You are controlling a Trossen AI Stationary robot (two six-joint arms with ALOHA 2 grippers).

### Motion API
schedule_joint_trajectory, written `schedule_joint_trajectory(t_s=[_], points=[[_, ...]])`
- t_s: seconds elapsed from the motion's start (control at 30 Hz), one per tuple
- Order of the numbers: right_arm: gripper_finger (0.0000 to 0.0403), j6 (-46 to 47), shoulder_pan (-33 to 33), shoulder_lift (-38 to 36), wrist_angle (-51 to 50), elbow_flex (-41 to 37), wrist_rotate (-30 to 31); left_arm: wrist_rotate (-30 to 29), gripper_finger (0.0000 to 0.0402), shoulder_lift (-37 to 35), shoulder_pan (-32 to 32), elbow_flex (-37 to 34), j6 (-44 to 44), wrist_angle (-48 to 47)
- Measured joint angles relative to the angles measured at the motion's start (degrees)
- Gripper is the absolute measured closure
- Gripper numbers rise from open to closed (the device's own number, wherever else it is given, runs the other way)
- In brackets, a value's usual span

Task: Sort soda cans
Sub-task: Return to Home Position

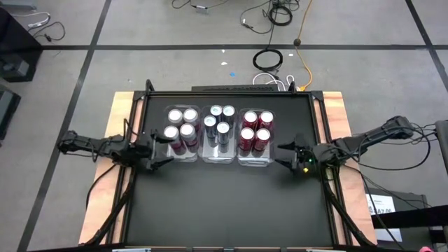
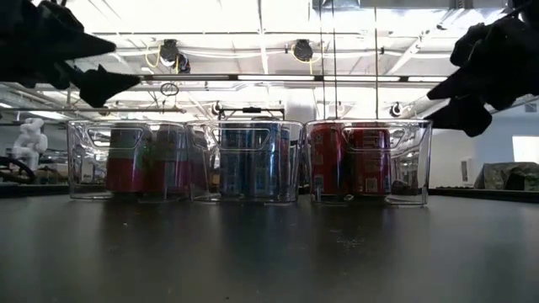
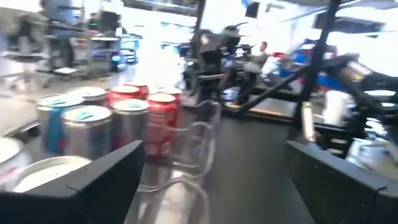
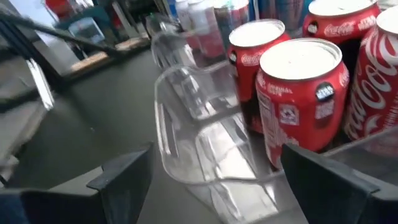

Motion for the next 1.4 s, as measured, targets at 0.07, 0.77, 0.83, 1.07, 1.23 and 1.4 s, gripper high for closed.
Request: schedule_joint_trajectory(t_s=[0.07, 0.77, 0.83, 1.07, 1.23, 1.4], points=[[0.0064, -0.45, 0.04, -1.43, 2.4, -1.83, -0.14, 3.08, 0.0011, -0.01, 0.76, -0.73, -0.19, 1.54], [0.0064, -5.12, -4.93, -15.45, 8.05, -8.34, -9.37, 7.94, 0.0011, -0.01, 1.97, -1.09, -0.51, 1.6], [0.0064, -7.28, -6.59, -16.92, 8.03, -8.34, -9.19, 7.91, 0.0011, 0.01, 1.97, -1.09, -0.52, 1.58], [0.0064, -12.94, -10.45, -18.27, 7.99, -8.34, -9.13, 7.87, 0.0011, -0.01, 1.97, -1.12, -0.81, 1.56], [0.0064, -13.84, -12.31, -18.69, 7.96, -8.32, -8.98, 7.27, 0.0011, -0.01, 1.97, -1.12, -0.85, 1.88], [0.0064, -14.08, -12.35, -21.25, 7.86, -8.32, -9.18, 4.2, 0.0011, -0.01, 1.97, -1.12, -2.49, 2.25]])
